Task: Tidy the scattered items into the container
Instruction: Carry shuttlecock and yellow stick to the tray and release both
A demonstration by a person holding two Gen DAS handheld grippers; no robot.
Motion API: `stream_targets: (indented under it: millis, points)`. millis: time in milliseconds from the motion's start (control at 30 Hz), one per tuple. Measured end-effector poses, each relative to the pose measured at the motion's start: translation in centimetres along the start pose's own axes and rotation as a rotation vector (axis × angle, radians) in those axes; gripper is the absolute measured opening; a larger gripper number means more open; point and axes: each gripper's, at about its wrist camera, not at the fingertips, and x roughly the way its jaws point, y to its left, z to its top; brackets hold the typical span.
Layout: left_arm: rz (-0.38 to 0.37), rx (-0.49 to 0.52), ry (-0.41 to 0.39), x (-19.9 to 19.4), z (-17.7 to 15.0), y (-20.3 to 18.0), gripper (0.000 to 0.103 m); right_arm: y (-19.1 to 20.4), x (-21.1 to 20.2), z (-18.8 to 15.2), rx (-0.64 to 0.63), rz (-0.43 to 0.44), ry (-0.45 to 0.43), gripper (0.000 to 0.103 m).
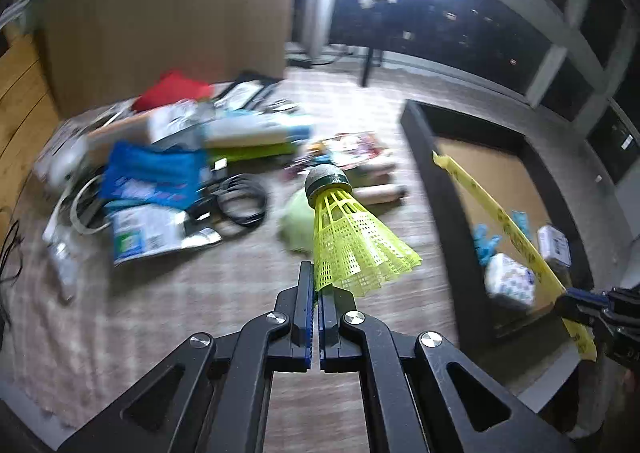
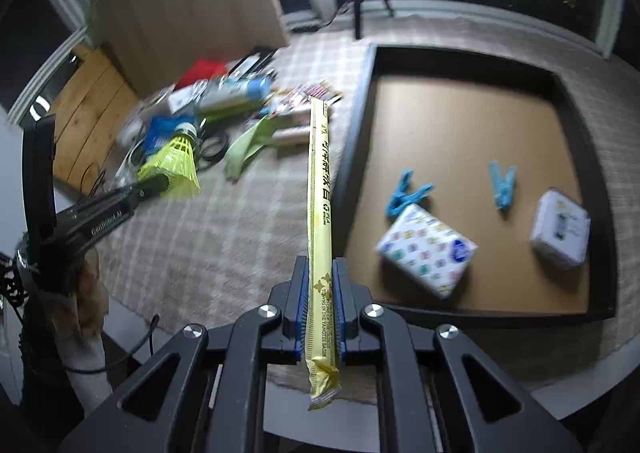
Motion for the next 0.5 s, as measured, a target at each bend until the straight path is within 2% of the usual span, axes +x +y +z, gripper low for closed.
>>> stream_targets:
  millis: [200,500]
  points:
    - [-0.078,0.102,-0.011,0.8,2.0,-5.8,0.001,-4.0,-1.9,0.6,0.076,-0.072,-0.052,0.011]
    - [-0.136,0.215,0.002,3.6,4.4,-13.4,0.001,-8.8,-2.6,2.1,0.154,-0.147,-0.095,0.011]
